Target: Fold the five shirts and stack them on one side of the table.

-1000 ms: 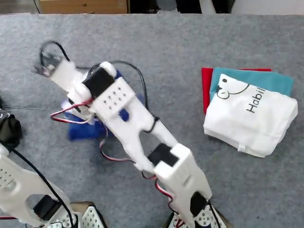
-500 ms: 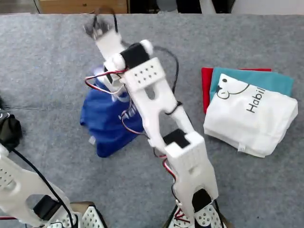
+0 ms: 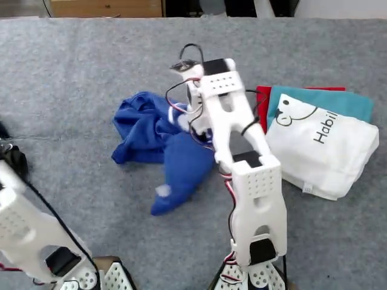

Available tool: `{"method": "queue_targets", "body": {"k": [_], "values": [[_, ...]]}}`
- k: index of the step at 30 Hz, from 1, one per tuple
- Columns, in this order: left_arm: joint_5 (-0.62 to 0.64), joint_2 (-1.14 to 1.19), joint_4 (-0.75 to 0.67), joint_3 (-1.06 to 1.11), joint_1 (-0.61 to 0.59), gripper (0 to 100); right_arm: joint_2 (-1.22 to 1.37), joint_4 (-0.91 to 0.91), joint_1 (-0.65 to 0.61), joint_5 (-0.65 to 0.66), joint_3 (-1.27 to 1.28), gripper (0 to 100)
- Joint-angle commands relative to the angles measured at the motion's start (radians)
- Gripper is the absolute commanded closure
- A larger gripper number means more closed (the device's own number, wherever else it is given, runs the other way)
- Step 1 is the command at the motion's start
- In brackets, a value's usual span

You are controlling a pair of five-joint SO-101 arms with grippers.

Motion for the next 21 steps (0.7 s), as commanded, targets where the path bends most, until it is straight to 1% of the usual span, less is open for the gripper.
{"method": "queue_targets", "body": {"k": [1, 3, 5, 8, 11, 13, 15, 18, 21], "values": [[-0.058, -0.206, 0.008, 0.189, 0.188, 75, -0.013, -0.097, 0.015, 0.003, 0.001, 63.7], [-0.072, -0.322, 0.003, 0.351, 0.294, 75, -0.013, -0.149, 0.023, 0.003, 0.001, 64.3], [-0.091, -0.425, -0.034, 0.512, 0.389, 75, -0.013, -0.181, 0.037, 0.002, 0.001, 65.6], [-0.198, -0.569, -0.133, 0.754, 0.547, 75, -0.013, -0.222, 0.058, 0.002, 0.001, 67.7], [-0.281, -0.674, -0.187, 0.944, 0.743, 75, -0.021, -0.232, 0.089, 0.002, -0.030, 70.7], [-0.269, -0.729, -0.224, 1.030, 0.863, 75, -0.044, -0.181, 0.120, 0.009, -0.079, 73.7], [-0.229, -0.769, -0.269, 1.081, 0.954, 75, -0.073, -0.117, 0.143, 0.012, -0.139, 76.7], [-0.169, -0.793, -0.327, 1.113, 1.063, 75, -0.110, -0.043, 0.176, 0.012, -0.236, 80.2], [-0.133, -0.792, -0.345, 1.116, 1.165, 75, -0.136, 0.002, 0.226, 0.011, -0.338, 81.7]]}}
